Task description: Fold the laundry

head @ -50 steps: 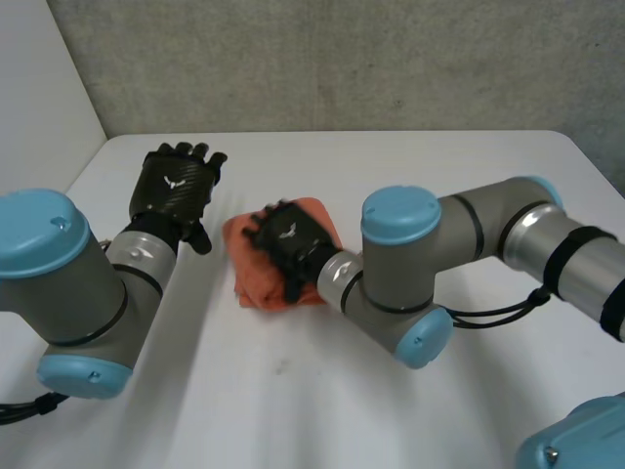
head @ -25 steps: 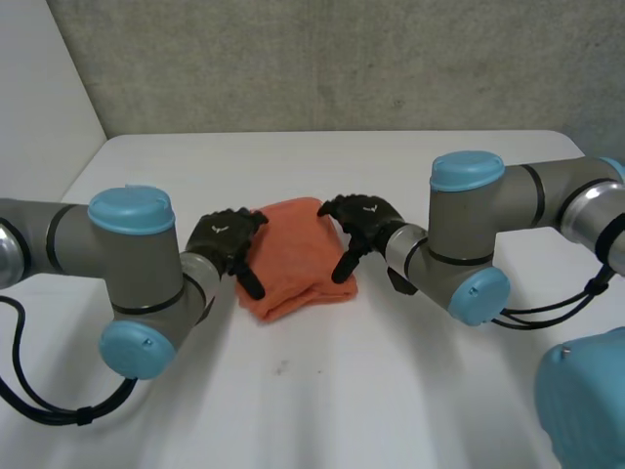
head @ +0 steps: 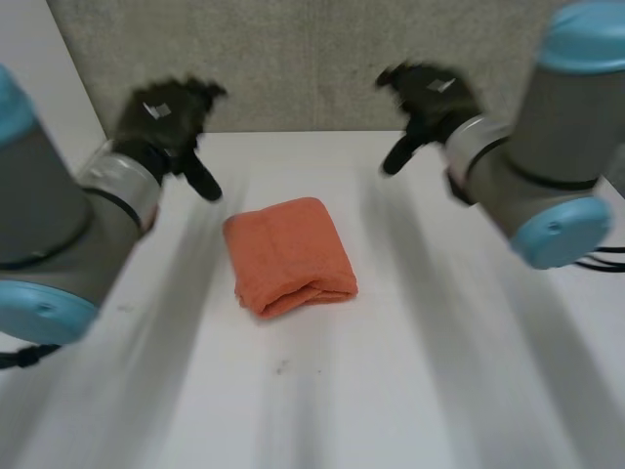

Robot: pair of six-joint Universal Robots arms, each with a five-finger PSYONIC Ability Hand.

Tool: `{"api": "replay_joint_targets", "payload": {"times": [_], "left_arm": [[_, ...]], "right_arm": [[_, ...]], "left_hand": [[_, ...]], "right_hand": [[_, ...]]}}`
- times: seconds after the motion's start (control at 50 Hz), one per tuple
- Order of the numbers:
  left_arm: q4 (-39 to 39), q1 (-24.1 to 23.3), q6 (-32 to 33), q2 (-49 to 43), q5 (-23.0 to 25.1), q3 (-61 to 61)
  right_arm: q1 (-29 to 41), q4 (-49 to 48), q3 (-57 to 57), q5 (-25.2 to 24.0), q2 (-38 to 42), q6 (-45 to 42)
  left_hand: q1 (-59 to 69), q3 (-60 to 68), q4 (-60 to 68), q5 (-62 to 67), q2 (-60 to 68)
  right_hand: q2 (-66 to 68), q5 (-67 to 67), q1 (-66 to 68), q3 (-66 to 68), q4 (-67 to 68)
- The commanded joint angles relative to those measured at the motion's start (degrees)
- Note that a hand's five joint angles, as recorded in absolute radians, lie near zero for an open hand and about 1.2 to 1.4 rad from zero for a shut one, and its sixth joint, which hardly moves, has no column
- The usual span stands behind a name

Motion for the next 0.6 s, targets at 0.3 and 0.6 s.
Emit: {"api": "replay_joint_targets", "payload": {"times": [0.3, 0.6], "left_arm": [[-12.24, 3.22, -4.14, 15.87, 5.18, 0.94], [-11.71, 3.66, -4.67, 15.78, 5.62, -1.0]], "right_arm": [[-9.45, -7.83, 28.61, 0.53, -26.8, -3.97], [-8.57, -8.88, 31.51, 0.35, -28.03, -4.06]], "left_hand": [[-1.18, -2.36, -1.76, -2.74, -1.69], [-1.18, -2.36, -1.76, -2.74, -1.69]], "right_hand": [[-2.67, -3.76, -1.96, -2.16, -3.37], [-2.67, -3.76, -1.96, -2.16, -3.37]]}}
